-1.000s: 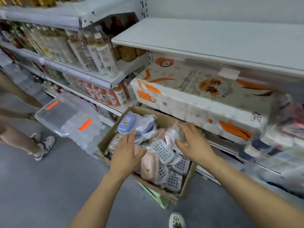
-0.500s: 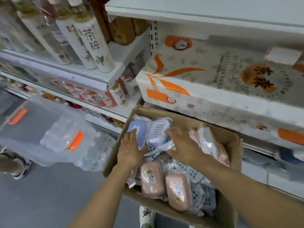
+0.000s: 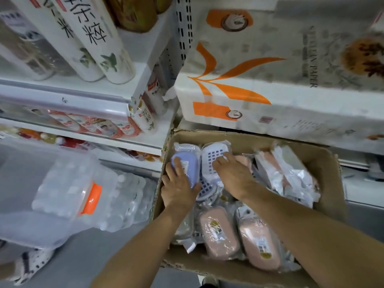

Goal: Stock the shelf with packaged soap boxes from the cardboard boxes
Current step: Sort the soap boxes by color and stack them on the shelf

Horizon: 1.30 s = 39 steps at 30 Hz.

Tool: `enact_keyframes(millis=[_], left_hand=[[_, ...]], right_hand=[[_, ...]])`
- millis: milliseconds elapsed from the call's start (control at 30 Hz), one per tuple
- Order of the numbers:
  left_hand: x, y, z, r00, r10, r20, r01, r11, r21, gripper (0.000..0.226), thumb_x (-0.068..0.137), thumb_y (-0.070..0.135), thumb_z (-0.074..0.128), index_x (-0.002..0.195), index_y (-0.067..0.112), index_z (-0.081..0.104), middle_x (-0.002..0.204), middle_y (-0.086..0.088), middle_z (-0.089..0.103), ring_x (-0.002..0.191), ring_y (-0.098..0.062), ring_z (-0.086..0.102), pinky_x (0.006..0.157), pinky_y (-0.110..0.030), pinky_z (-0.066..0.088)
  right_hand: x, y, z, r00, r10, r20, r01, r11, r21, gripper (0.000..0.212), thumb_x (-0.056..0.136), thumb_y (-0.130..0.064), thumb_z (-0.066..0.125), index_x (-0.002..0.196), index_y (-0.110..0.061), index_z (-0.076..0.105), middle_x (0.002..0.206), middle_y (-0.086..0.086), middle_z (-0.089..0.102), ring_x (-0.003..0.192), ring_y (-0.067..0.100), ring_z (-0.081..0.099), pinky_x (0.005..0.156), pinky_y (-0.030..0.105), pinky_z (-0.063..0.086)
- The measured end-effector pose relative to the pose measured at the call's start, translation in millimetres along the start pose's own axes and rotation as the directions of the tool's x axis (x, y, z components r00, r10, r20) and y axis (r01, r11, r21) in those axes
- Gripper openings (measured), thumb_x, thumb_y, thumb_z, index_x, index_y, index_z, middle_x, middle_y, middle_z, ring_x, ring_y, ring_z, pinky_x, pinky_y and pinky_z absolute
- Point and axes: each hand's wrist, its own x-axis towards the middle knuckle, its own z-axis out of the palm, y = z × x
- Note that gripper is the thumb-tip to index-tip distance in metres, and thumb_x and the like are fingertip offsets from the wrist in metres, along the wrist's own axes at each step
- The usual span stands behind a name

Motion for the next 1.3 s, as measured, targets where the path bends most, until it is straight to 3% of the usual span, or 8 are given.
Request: enact_keyframes(millis=[233,367,467,533,767,900,1100,1300], left_hand=[[-30.1,2.4,-20.7,0.995,0.070,-0.074,-0.094,0.916,-0.389,0.109,0.083,0.042,0.072,0.156,0.018,-0.006,0.160,-0.012,0.010,0.144,-0.032,0.019,0.114,-0.043,0.024],[-76.6,38.5,-40.6,0.977,0.129,-0.168,-0.201,0.816,-0.542,0.107,0.081,0.040,0.075,0.156,0.029,0.000,0.161,0.000,0.008,0.148,-0.023,0.016,0.114,-0.036,0.026],[-120.4,83.8,-48.2,0.956,0.183,-0.229,-0.285,0.766,-0.577,0.102,0.078,0.041,0.078,0.155,0.033,0.011,0.157,0.003,0.018,0.143,-0.021,0.028,0.112,-0.034,0.032],[-153.5,121.0,-49.4,0.935,0.230,-0.270,-0.349,0.731,-0.586,0.100,0.076,0.037,0.081,0.154,0.029,0.019,0.153,0.000,0.025,0.139,-0.016,0.032,0.108,-0.026,0.031],[-280.7,280.0,-21.9,0.851,0.440,-0.287,-0.523,0.664,-0.534,0.111,0.055,0.066,0.064,0.153,0.029,0.025,0.147,0.001,0.033,0.136,-0.014,0.035,0.111,-0.034,0.035],[-346.7,372.0,6.7,0.788,0.560,-0.256,-0.594,0.581,-0.556,0.111,0.056,0.060,0.073,0.152,0.025,0.029,0.148,0.001,0.033,0.134,-0.005,0.031,0.110,-0.024,0.030],[-409.4,487.0,44.1,0.655,0.726,-0.209,-0.690,0.462,-0.557,0.102,0.070,0.034,0.086,0.152,0.027,0.025,0.152,0.009,0.033,0.135,-0.006,0.035,0.110,-0.026,0.030],[-440.4,584.1,90.4,0.568,0.819,-0.079,-0.707,0.436,-0.557,0.109,0.056,0.057,0.078,0.150,0.028,0.030,0.146,0.009,0.037,0.132,-0.008,0.041,0.112,-0.033,0.036]], right_hand=[[-47.8,26.3,-25.3,0.980,0.132,-0.145,-0.057,0.900,0.431,0.025,0.094,-0.020,0.051,0.118,-0.014,0.046,0.116,0.004,0.055,0.113,0.022,0.047,0.085,0.034,0.042],[-105.0,42.3,-57.3,0.944,0.316,-0.093,-0.044,0.401,0.915,0.015,0.097,-0.024,0.052,0.090,-0.027,0.038,0.084,-0.015,0.043,0.075,0.002,0.045,0.073,0.029,0.040],[-159.4,68.8,-82.3,0.896,0.443,0.031,-0.002,-0.066,0.998,0.020,0.097,-0.012,0.053,0.085,-0.027,0.047,0.089,-0.007,0.056,0.074,0.005,0.058,0.070,0.033,0.053],[-204.7,96.3,-93.7,0.871,0.480,0.100,0.017,-0.233,0.972,0.017,0.097,-0.013,0.054,0.083,-0.020,0.047,0.086,0.003,0.059,0.067,0.013,0.063,0.068,0.043,0.056],[-392.8,201.4,-92.1,0.775,0.632,0.022,0.052,-0.099,0.994,0.049,0.069,-0.030,0.085,0.097,-0.009,0.052,0.101,0.010,0.066,0.083,0.025,0.068,0.067,0.047,0.060],[-494.9,269.0,-86.6,0.657,0.753,-0.037,0.053,0.002,0.999,0.033,0.077,-0.012,0.079,0.089,-0.015,0.049,0.089,0.004,0.062,0.073,0.014,0.061,0.056,0.035,0.058],[-621.2,351.9,-69.5,0.495,0.867,-0.057,0.117,-0.002,0.993,0.025,0.078,-0.002,0.074,0.097,-0.008,0.057,0.086,0.006,0.064,0.070,0.015,0.059,0.058,0.037,0.056],[-703.7,416.4,-33.0,0.306,0.952,0.025,0.094,-0.057,0.994,0.031,0.080,-0.007,0.074,0.104,-0.014,0.054,0.093,0.005,0.062,0.074,0.017,0.061,0.059,0.035,0.056]])
